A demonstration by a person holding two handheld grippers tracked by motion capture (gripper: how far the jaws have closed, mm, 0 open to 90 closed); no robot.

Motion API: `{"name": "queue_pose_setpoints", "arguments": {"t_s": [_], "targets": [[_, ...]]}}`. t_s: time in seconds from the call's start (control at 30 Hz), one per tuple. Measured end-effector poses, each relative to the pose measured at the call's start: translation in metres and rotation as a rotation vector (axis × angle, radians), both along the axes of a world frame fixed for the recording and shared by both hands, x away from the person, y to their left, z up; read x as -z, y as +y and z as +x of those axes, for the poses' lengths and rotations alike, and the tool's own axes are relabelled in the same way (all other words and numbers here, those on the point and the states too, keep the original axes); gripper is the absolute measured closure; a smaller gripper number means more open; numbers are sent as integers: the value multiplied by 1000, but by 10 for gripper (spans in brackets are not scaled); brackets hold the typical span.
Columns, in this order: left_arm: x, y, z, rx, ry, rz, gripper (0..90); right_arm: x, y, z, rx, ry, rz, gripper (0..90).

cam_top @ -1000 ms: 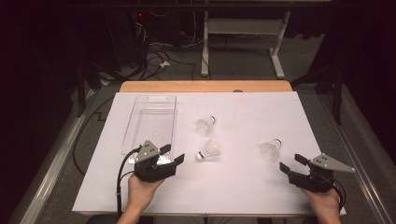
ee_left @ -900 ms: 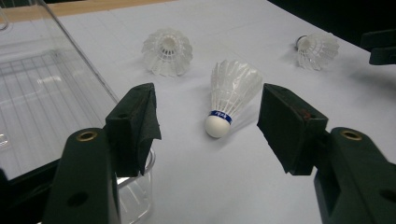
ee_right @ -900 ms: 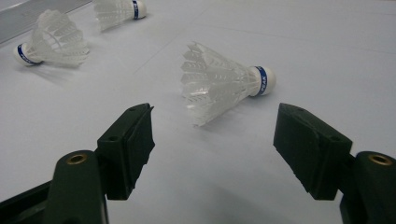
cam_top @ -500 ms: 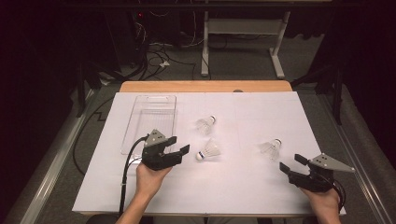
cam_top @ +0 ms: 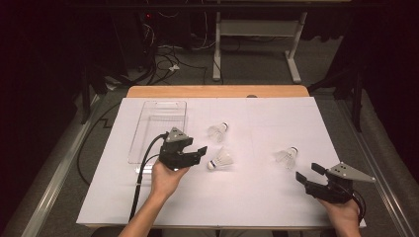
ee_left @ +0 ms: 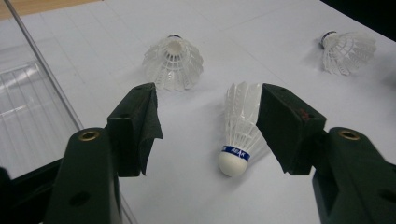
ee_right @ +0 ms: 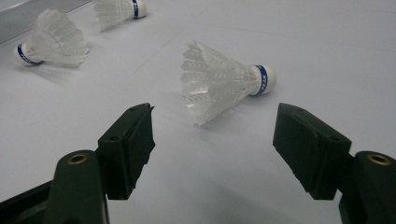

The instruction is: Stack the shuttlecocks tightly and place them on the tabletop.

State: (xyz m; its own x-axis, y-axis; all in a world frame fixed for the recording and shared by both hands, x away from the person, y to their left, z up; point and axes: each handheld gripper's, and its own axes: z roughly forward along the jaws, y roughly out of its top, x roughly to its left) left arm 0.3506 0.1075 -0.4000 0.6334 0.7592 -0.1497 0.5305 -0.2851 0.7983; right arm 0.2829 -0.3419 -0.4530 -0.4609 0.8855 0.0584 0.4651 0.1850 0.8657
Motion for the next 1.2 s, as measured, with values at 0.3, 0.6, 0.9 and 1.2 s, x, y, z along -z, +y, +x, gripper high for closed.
{"name": "queue_pose_setpoints", "arguments": {"t_s": [0.3, 0.6, 0.9, 1.2], "targets": [[0, -12, 13, 18, 11, 72, 402, 0, 0, 0, -3, 5, 1, 292], [4, -11, 33, -16, 64, 59, 403, 0, 1, 0, -5, 4, -2, 292], [5, -11, 39, -33, 93, 63, 409, 0, 2, 0, -4, 8, -5, 294], [-12, -20, 46, -24, 61, 109, 409, 0, 2, 0, -6, 6, -6, 295]]}}
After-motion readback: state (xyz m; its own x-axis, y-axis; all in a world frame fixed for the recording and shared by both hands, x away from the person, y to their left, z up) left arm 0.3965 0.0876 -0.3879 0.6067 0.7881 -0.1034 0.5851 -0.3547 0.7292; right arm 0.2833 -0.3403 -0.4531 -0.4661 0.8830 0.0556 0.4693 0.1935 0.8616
